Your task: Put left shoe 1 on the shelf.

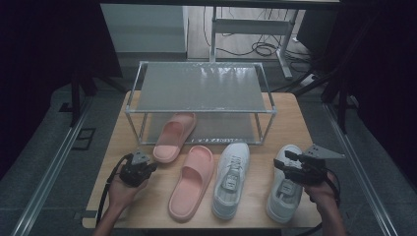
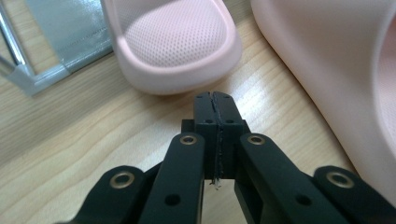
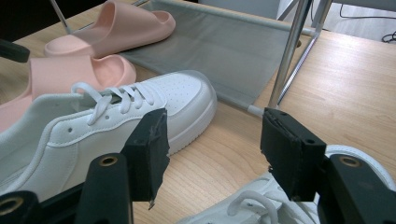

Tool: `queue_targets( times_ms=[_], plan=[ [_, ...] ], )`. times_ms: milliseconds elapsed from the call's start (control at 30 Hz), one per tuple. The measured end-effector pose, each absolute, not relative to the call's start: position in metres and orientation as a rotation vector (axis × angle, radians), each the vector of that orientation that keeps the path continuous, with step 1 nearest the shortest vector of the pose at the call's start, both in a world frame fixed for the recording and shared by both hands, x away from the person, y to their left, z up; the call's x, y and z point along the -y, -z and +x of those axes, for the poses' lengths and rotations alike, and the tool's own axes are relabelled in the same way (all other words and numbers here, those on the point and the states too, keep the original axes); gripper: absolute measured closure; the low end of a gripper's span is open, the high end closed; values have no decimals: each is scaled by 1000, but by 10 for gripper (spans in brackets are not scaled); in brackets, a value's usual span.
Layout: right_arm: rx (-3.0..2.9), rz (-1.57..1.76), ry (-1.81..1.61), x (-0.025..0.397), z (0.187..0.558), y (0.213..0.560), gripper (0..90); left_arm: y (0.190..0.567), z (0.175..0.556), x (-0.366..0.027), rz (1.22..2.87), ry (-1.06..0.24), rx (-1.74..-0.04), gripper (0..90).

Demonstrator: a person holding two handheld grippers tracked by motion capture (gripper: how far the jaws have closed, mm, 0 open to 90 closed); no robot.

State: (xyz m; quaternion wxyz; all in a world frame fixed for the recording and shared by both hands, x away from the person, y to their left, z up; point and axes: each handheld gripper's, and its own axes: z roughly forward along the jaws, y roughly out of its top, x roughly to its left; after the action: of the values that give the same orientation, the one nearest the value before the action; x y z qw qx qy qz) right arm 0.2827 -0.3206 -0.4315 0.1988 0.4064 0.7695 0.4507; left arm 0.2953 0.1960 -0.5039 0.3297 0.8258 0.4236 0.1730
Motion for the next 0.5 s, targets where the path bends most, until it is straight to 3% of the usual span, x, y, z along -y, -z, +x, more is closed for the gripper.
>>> queue_targets(
  times_ms=[500],
  plan=[
    [-2146,1140,-1262,322,283,431,421,508,314,-185,2184,-441,-1127,900]
  ],
)
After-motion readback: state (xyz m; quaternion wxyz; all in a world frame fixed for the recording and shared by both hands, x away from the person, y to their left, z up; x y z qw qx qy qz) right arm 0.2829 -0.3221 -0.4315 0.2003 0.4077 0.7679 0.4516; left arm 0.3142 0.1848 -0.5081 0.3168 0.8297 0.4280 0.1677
